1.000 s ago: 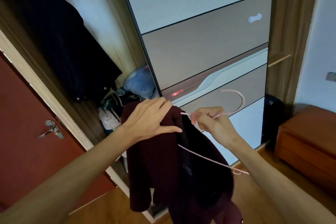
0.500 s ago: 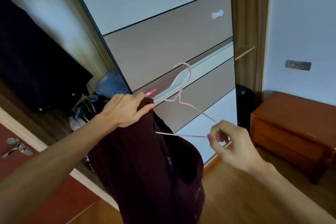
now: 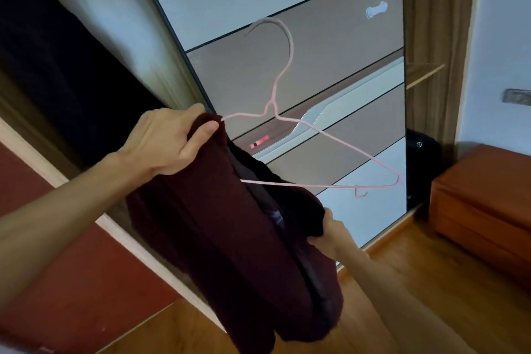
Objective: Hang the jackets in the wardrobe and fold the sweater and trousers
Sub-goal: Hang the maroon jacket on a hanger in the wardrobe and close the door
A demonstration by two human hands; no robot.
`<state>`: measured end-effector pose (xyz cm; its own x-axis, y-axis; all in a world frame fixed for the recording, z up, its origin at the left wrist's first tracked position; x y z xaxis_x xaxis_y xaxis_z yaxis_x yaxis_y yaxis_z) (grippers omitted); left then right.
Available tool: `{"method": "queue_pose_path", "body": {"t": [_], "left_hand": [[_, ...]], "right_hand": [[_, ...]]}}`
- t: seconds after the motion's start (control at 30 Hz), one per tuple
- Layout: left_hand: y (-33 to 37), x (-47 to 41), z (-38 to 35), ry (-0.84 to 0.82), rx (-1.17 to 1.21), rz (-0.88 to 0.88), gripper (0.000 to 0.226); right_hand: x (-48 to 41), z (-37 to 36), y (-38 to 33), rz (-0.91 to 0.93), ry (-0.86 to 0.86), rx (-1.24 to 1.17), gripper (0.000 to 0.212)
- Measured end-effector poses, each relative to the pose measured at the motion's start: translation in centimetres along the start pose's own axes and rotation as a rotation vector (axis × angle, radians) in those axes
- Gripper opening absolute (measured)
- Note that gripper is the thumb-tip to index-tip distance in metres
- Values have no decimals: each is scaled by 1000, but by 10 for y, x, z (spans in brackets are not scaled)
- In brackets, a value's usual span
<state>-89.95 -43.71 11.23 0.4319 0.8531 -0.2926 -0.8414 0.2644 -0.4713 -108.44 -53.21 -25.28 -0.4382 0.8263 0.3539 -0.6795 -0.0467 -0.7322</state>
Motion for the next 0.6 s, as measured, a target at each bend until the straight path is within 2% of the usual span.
{"method": "queue_pose_path", "body": {"t": [0.07,0.27,0.43,0.6], "left_hand": [[-11,11,3,-13,-7,17,55],[-36,52,-25,-88,-54,92,62],[-45,71,-49,-116,-123,148,65],[-52,76,-62,-101,-104,402,59]], "right_hand": [[-6,10,-7,55,58,54,56],[1,109,-36,279,256,176,21],[24,182,-83,288,309,181,21],[76,197,-141,407,402,170,23]]}}
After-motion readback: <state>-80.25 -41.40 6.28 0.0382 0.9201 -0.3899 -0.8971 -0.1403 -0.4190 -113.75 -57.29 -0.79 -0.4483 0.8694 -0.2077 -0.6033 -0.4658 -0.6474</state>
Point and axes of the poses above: each hand's wrist, its own x-axis away from the middle knuckle, its own z-axis out of the back of the hand, y = z × x, the point moved 5 cm from there along -x, towards the middle knuckle, and after that the axes turned 15 degrees about -y, right-handed, at the moved point
